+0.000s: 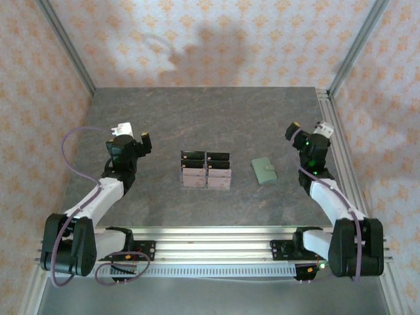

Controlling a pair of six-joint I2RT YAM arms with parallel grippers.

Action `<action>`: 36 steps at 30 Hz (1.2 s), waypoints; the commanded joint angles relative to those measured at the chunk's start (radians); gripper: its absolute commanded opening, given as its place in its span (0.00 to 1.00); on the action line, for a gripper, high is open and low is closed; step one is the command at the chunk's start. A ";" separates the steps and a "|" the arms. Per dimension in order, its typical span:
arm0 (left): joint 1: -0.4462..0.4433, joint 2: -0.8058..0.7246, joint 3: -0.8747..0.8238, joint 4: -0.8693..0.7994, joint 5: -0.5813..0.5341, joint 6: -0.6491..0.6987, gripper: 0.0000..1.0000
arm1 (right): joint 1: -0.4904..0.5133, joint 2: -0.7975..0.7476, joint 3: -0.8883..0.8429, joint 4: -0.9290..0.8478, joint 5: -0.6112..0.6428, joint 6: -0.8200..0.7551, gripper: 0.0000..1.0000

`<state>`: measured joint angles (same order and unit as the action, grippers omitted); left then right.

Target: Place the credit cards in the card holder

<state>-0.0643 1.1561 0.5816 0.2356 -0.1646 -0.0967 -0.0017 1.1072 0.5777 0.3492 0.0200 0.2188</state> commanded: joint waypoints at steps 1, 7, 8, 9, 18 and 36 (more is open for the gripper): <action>0.007 -0.047 0.093 -0.199 0.014 -0.097 1.00 | -0.010 -0.070 0.060 -0.253 -0.065 0.170 0.99; -0.010 -0.096 0.209 -0.436 0.040 -0.245 1.00 | -0.011 -0.092 0.210 -0.489 -0.335 0.175 0.97; -0.015 -0.099 0.226 -0.476 0.043 -0.267 1.00 | -0.011 -0.085 0.233 -0.540 -0.376 0.178 0.94; -0.020 -0.101 0.239 -0.511 0.048 -0.286 1.00 | -0.011 -0.078 0.248 -0.576 -0.409 0.186 0.92; -0.130 -0.098 0.253 -0.676 0.152 -0.402 1.00 | 0.153 -0.012 0.254 -0.811 -0.504 0.228 0.76; -0.276 -0.011 0.058 -0.337 0.409 -0.535 1.00 | 0.654 0.284 0.285 -0.624 -0.353 0.433 0.75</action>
<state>-0.3290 1.1213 0.6472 -0.2066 0.2070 -0.6029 0.6437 1.3712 0.8169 -0.3241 -0.3855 0.6155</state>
